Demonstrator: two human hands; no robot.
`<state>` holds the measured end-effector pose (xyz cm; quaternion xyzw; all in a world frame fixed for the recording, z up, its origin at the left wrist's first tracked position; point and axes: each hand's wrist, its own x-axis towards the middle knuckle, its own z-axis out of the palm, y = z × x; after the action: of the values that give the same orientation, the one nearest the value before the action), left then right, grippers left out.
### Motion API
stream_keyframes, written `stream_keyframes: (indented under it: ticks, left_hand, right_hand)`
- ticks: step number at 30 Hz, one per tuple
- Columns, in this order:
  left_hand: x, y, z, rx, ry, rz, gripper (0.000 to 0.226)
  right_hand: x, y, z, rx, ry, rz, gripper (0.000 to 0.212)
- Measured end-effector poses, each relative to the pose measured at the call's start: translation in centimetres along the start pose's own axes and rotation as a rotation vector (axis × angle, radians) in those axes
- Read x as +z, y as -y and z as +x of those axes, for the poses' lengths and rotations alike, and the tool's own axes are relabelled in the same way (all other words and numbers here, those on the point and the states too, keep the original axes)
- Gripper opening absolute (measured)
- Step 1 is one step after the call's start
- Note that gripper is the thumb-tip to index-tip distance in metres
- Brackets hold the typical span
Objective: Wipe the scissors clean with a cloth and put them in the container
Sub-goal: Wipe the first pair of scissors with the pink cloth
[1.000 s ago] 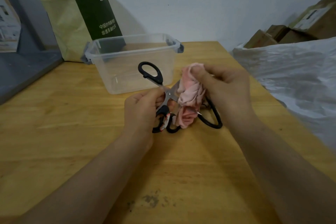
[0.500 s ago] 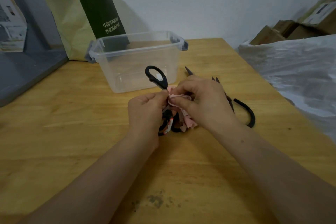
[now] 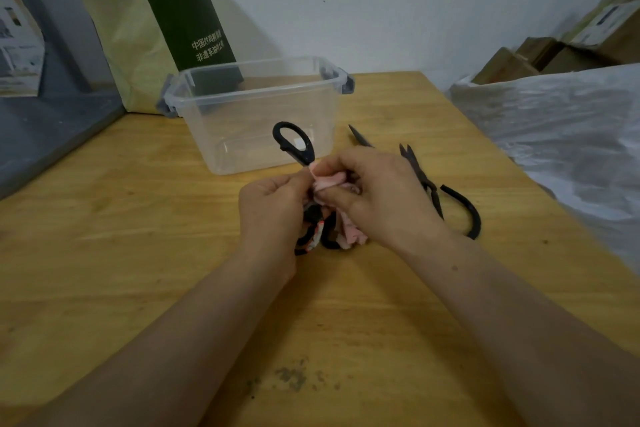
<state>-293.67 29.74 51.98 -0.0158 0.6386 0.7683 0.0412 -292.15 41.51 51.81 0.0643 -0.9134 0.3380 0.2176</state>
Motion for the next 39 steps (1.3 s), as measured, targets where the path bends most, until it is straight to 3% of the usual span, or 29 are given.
stream_keyframes:
  ticks: [3, 7, 11, 15, 19, 24, 27, 33, 36, 39]
  left_hand:
    - [-0.1, 0.1, 0.2, -0.005, -0.001, -0.008, 0.026]
    - [0.1, 0.1, 0.2, 0.006, 0.03, -0.032, 0.046]
    - [-0.2, 0.0, 0.4, 0.015, 0.016, -0.02, 0.034]
    - [-0.1, 0.1, 0.6, 0.005, 0.035, -0.035, 0.054]
    - [-0.2, 0.1, 0.7, 0.012, 0.015, -0.023, 0.044]
    - [-0.2, 0.0, 0.6, 0.011, 0.028, -0.057, 0.045]
    - [-0.2, 0.1, 0.5, 0.024, 0.016, -0.044, 0.035]
    - [-0.1, 0.1, 0.5, 0.02, 0.017, -0.041, 0.052]
    - [-0.2, 0.1, 0.4, 0.029, 0.005, -0.018, 0.04]
    - [-0.1, 0.1, 0.5, 0.017, 0.007, -0.053, 0.034]
  right_hand:
    - [0.0, 0.0, 0.3, 0.026, 0.032, 0.025, 0.023]
    - [-0.3, -0.9, 0.4, 0.064, -0.115, 0.034, 0.009]
    - [0.4, -0.4, 0.0, -0.046, 0.007, 0.004, 0.006]
    - [0.0, -0.9, 0.6, 0.025, -0.103, -0.07, 0.005]
    - [0.4, -0.3, 0.0, -0.086, 0.016, -0.042, 0.006]
    - [-0.2, -0.9, 0.6, -0.038, -0.099, -0.082, 0.007]
    - [0.2, -0.4, 0.1, -0.149, -0.008, -0.059, 0.007]
    - [0.0, -0.6, 0.3, -0.072, -0.085, -0.079, 0.008]
    - [0.5, -0.3, -0.1, -0.145, -0.002, -0.067, 0.009]
    - [0.3, -0.7, 0.2, -0.066, -0.079, -0.043, 0.008]
